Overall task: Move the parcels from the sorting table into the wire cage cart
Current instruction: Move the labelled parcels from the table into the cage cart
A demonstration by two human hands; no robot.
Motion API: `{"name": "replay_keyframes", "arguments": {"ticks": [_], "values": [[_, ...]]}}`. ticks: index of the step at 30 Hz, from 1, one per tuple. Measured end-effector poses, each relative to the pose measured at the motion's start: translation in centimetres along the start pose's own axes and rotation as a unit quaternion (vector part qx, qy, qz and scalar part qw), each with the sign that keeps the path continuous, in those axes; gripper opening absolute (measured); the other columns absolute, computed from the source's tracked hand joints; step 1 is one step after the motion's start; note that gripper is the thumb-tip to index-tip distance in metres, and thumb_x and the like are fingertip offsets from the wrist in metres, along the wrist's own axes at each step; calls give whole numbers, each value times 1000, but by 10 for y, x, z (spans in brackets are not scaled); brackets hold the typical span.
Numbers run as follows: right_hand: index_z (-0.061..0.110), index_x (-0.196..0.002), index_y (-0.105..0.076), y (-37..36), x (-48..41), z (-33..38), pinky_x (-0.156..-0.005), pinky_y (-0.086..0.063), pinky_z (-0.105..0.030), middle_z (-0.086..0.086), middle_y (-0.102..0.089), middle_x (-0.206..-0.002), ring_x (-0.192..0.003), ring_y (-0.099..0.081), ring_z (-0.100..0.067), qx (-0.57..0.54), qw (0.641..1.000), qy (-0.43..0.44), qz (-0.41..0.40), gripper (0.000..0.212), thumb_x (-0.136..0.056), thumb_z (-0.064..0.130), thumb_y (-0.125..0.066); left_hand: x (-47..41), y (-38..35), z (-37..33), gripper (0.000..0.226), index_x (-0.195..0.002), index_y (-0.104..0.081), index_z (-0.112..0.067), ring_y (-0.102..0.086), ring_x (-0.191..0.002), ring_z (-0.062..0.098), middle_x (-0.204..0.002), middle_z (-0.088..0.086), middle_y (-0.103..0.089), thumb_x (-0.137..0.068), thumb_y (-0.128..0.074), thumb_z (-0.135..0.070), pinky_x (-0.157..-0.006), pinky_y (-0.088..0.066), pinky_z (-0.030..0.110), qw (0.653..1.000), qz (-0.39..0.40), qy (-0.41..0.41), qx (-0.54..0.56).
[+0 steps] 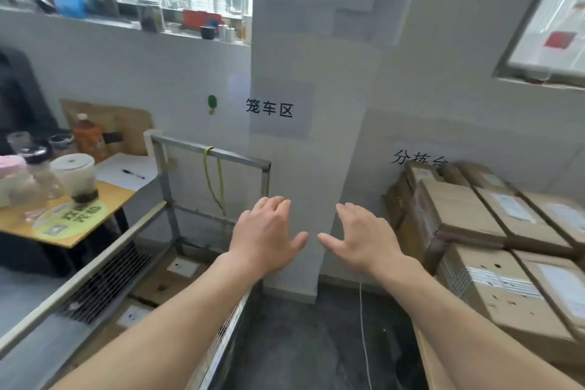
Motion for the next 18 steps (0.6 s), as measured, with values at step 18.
{"name": "replay_keyframes", "arguments": {"ticks": [18], "values": [[16,-138,-50,23,75,-274,-102,-44,-42,-3,-56,-140,-130,-52,-24,-32,976,-214,3,67,-92,65,-51,-79,-112,-247,78,-150,-38,-15,-37,-142,20,-153,1,-43,-92,-48,-67,-108,-40,40,983,91,-148,63]]}}
Point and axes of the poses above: each hand's wrist, its own x-axis away from the middle knuckle, its own y-axis out of the back of the hand, z = x × y, the point moved 4 cm from there along -x, towards the middle knuckle
